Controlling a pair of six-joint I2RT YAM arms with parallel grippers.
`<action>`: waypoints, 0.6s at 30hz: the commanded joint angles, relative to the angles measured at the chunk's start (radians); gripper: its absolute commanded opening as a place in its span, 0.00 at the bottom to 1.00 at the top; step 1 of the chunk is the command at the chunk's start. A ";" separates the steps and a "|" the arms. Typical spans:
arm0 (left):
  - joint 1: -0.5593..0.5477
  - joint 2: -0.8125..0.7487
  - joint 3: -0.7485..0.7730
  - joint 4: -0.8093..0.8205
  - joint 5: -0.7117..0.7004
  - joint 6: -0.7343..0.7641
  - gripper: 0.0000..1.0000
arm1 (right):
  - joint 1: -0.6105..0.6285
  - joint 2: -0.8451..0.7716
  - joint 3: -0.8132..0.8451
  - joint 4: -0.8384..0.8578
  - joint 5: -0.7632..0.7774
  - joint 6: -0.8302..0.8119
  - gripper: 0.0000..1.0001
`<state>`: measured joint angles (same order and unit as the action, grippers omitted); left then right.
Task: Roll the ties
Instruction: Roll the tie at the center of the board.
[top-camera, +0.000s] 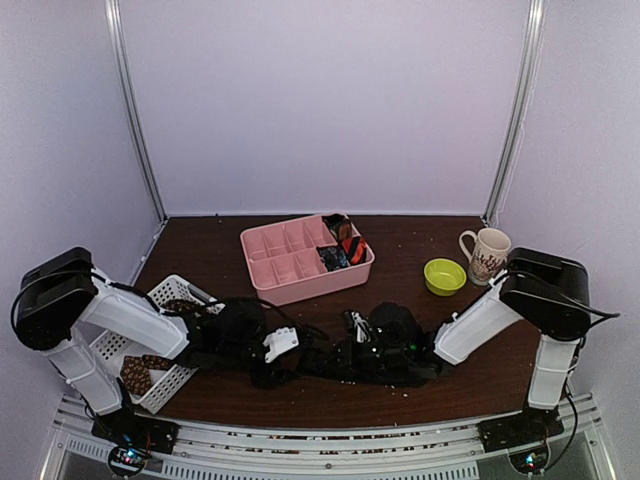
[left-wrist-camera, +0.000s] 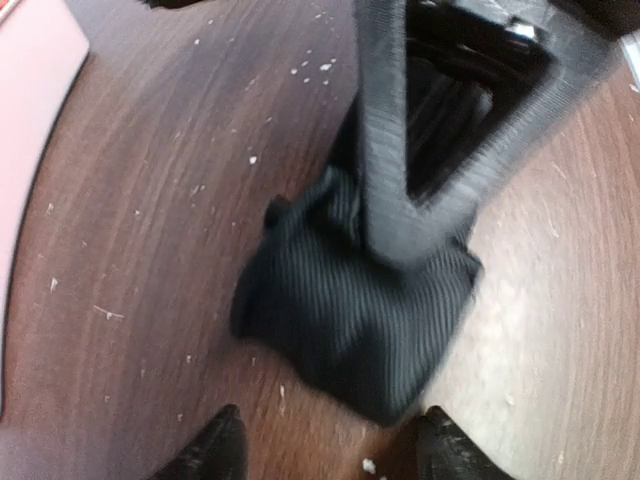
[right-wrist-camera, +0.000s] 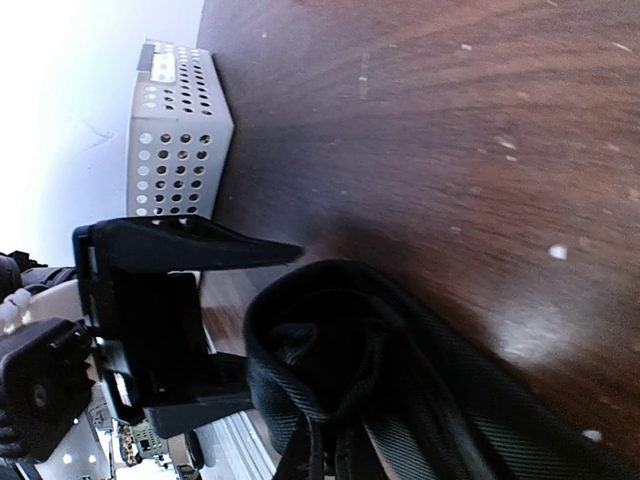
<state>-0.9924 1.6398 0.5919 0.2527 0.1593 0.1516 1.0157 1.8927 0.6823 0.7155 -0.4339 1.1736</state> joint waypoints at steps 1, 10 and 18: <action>0.000 -0.083 -0.069 0.126 -0.024 0.011 0.72 | -0.020 0.033 -0.044 0.043 -0.029 -0.011 0.00; 0.000 -0.032 -0.087 0.345 0.054 0.080 0.93 | -0.049 0.066 -0.075 0.121 -0.081 -0.012 0.00; -0.001 0.134 -0.010 0.449 0.186 0.118 0.90 | -0.068 0.085 -0.083 0.105 -0.134 -0.052 0.00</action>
<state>-0.9920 1.7153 0.5323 0.5926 0.2562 0.2356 0.9630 1.9438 0.6170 0.8429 -0.5327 1.1542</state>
